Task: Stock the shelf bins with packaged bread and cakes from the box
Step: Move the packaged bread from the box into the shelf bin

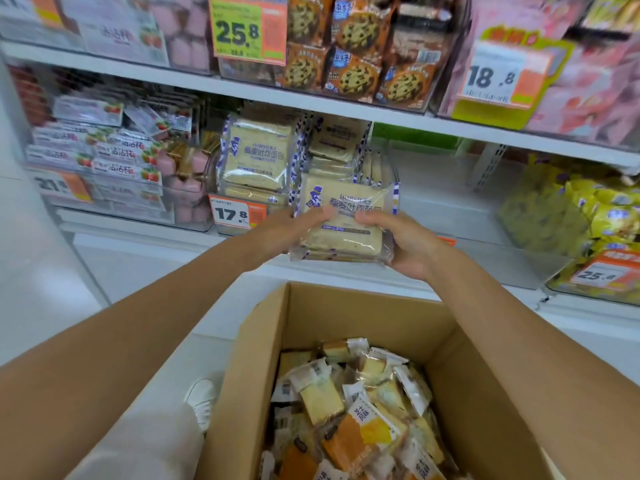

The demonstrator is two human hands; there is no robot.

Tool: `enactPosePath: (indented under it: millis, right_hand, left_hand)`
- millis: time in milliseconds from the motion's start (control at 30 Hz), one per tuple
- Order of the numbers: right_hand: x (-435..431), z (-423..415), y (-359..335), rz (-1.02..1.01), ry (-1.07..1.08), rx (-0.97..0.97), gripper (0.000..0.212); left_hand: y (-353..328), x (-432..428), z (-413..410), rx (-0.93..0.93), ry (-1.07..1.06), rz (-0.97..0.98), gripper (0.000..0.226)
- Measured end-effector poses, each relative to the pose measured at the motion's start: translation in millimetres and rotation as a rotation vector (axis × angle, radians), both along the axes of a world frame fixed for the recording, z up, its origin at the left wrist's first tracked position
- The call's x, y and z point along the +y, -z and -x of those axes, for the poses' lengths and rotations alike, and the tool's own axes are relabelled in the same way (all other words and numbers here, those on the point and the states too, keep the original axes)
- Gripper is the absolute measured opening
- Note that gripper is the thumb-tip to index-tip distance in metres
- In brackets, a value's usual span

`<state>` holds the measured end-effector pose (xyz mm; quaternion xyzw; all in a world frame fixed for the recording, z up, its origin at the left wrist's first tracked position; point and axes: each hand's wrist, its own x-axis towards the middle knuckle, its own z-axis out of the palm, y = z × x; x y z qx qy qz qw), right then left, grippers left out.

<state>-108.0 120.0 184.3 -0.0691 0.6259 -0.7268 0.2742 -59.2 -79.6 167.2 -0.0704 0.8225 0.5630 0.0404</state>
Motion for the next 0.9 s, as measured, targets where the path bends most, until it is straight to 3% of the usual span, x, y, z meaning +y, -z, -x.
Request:
enactPosePath:
  millis: [100, 167, 267, 333, 400, 567, 733, 833, 900]
  right_hand:
    - [-9, 30, -4, 0.036, 0.124, 0.041, 0.044]
    - [-17, 53, -8, 0.085, 0.201, 0.068, 0.031]
    - [-37, 91, -9, 0.107, 0.268, 0.172, 0.064]
    - [-52, 115, -7, 0.072, 0.298, 0.249, 0.065]
    - [-66, 135, -2, 0.017, 0.336, 0.284, 0.058]
    - [-81, 180, 9, 0.006, 0.488, 0.266, 0.065]
    - [-95, 209, 4, -0.144, 0.503, 0.274, 0.030]
    - [-98, 216, 3, -0.342, 0.472, 0.293, 0.064]
    - [-97, 220, 2, -0.343, 0.546, 0.323, 0.060]
  left_hand:
    - [-9, -19, 29, 0.322, -0.117, 0.111, 0.059]
    - [-7, -42, 54, 0.570, -0.247, 0.363, 0.047]
    - [1, -75, 94, 0.731, -0.339, 0.842, 0.039]
    - [6, -91, 114, 0.780, -0.287, 0.969, 0.041]
    - [15, -103, 129, 0.836, -0.249, 0.984, 0.042]
    - [33, -115, 144, 1.023, -0.282, 0.957, 0.040]
    - [36, -114, 143, 1.072, -0.300, 0.918, 0.039]
    - [35, -114, 141, 1.056, -0.292, 0.915, 0.039]
    - [36, -114, 141, 1.053, -0.291, 0.916, 0.039]
